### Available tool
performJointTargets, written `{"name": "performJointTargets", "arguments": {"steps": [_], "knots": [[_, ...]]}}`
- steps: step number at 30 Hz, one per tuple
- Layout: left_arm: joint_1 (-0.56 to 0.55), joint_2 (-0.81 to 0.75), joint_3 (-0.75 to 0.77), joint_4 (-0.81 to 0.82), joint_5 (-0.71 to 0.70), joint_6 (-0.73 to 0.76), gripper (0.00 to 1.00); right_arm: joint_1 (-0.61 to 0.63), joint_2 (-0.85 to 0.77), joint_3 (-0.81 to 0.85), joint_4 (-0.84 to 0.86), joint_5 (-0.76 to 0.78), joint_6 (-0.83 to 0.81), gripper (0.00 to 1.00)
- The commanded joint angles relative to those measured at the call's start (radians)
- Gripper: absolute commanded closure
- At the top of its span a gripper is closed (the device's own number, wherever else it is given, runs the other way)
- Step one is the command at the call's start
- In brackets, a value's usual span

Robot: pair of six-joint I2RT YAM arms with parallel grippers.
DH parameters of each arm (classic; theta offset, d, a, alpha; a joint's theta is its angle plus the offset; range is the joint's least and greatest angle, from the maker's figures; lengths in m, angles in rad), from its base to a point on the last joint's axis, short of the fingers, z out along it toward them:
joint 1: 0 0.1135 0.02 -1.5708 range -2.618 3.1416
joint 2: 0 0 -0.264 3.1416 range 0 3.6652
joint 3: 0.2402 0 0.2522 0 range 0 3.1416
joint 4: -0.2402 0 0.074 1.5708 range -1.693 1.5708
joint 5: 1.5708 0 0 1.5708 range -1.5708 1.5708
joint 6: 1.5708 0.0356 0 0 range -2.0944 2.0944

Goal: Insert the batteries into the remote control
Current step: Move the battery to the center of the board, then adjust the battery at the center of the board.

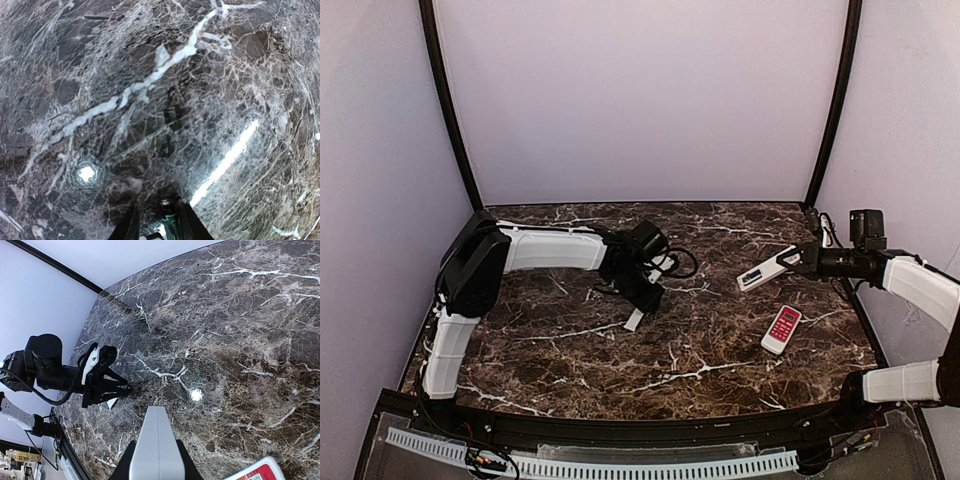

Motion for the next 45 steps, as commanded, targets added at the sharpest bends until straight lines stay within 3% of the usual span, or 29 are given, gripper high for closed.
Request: {"name": "performJointTargets", "arguments": {"steps": [1,6,19,45], "knots": [[0.005,-0.073,-0.013,-0.067,-0.023,0.062,0.69,-0.004,-0.005,0.005,0.034,-0.013,0.005,1.0],[0.005,-0.137,-0.061,-0.039,-0.019,0.071,0.62,-0.004,-0.007,0.004,0.037,-0.015,0.006,1.0],[0.006,-0.159,-0.126,-0.039,-0.16,0.103,0.64,-0.003,-0.018,-0.002,0.036,-0.019,0.009,1.0],[0.005,-0.107,-0.144,-0.032,-0.099,0.119,0.64,-0.004,-0.022,0.001,0.032,-0.014,0.012,1.0]]}}
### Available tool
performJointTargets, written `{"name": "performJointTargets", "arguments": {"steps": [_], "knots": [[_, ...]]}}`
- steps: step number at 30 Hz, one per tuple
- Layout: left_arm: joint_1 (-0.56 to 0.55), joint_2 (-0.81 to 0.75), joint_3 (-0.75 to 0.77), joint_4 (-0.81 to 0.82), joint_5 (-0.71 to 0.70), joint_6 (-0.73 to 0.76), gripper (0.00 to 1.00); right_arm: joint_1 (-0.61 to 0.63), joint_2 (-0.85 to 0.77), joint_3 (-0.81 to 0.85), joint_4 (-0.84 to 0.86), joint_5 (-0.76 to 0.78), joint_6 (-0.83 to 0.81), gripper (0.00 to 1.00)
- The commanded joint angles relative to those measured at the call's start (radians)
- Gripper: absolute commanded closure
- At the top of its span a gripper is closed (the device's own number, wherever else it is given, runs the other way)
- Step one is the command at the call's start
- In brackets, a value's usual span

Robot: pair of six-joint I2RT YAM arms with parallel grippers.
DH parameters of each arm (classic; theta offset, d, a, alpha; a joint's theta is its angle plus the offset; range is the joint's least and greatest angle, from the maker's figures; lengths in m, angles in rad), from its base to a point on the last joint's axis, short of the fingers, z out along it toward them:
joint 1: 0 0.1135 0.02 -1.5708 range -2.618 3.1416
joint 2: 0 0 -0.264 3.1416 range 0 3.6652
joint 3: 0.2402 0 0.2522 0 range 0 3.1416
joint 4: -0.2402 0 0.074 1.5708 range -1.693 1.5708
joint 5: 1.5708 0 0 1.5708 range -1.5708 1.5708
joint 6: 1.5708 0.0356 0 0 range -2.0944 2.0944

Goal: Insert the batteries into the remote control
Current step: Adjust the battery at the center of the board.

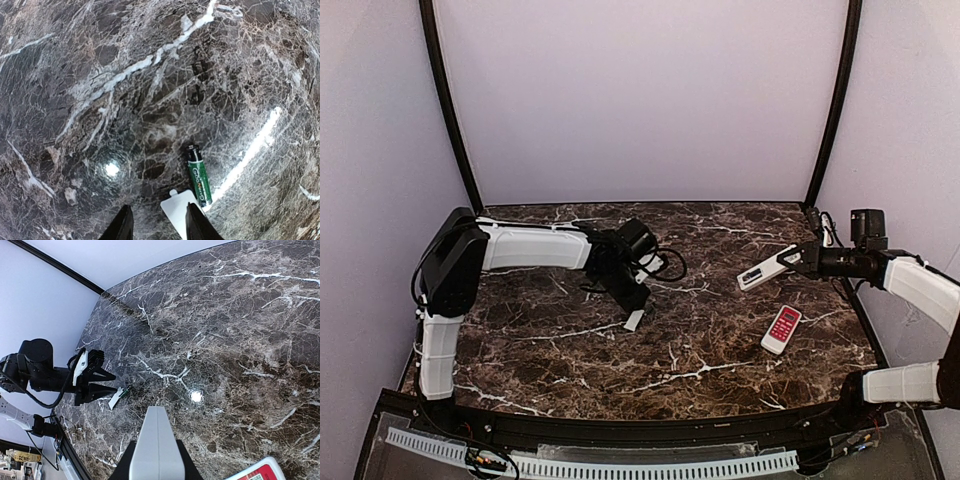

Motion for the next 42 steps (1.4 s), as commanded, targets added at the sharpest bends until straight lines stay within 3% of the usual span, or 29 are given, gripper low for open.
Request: {"name": "performJointTargets", "arguments": {"steps": [1,34,42], "knots": [[-0.001,0.021,-0.015,-0.019,0.024,0.016,0.64,-0.004,-0.01,0.001,0.031,-0.011,0.008,1.0],[-0.048,0.043,0.113,-0.043,0.194,0.119,0.59,-0.009,-0.008,0.007,0.027,-0.017,0.008,1.0],[-0.087,0.105,0.208,0.0,0.195,0.097,0.5,-0.041,-0.03,0.006,0.009,0.021,0.014,1.0]]}}
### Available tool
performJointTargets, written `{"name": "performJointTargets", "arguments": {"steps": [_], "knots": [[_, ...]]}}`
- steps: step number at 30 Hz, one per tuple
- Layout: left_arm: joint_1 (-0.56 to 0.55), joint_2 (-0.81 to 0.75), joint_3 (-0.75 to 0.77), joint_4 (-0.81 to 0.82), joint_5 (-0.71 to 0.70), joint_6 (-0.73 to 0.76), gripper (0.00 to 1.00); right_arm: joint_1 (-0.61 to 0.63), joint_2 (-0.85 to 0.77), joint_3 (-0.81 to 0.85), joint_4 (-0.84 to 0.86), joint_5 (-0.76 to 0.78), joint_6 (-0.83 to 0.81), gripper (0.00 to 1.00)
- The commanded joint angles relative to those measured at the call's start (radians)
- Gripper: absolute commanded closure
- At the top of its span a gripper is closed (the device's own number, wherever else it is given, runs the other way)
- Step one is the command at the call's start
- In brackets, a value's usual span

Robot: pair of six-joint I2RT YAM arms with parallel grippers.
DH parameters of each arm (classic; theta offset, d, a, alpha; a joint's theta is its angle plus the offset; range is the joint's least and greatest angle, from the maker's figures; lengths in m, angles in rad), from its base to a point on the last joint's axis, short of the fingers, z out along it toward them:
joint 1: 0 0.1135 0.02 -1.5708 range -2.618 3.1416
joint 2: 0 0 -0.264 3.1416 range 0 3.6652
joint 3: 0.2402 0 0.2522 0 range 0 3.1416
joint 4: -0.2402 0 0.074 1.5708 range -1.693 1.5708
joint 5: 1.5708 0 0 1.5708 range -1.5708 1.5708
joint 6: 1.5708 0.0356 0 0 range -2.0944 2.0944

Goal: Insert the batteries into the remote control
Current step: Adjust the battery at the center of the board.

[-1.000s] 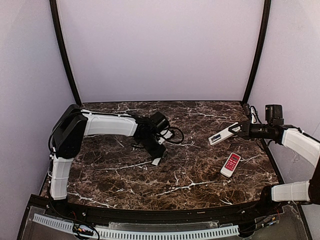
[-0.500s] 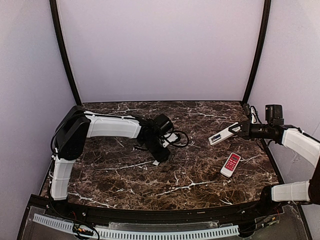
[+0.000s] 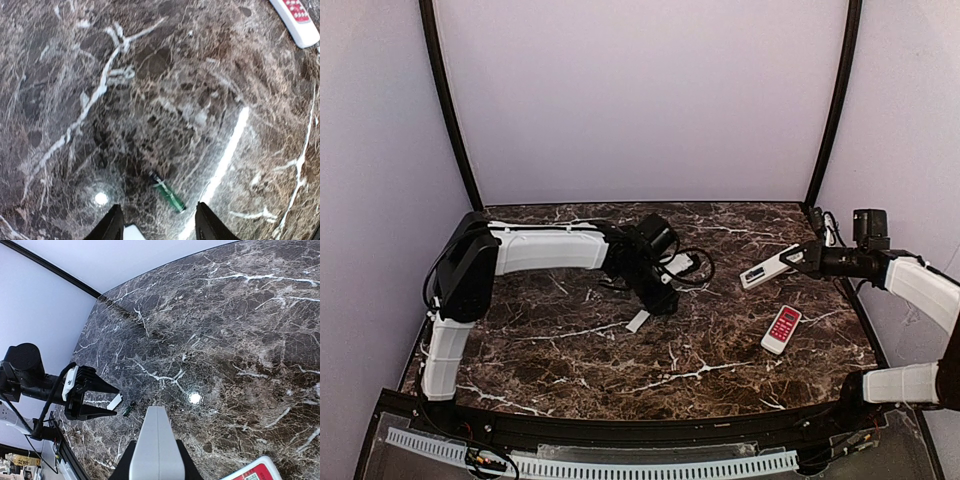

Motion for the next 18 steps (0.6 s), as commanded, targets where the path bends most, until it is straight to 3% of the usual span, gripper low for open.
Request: {"name": "performJointTargets", "arguments": {"steps": [1,18], "knots": [[-0.036,0.057,0.091,-0.005,-0.018,0.0,0.49,-0.037,-0.032,0.004,0.011,0.01,0.014,1.0],[-0.023,0.178,0.218,-0.055,-0.291,-0.022,0.45,-0.052,-0.048,-0.01,0.01,-0.019,0.021,1.0]]}}
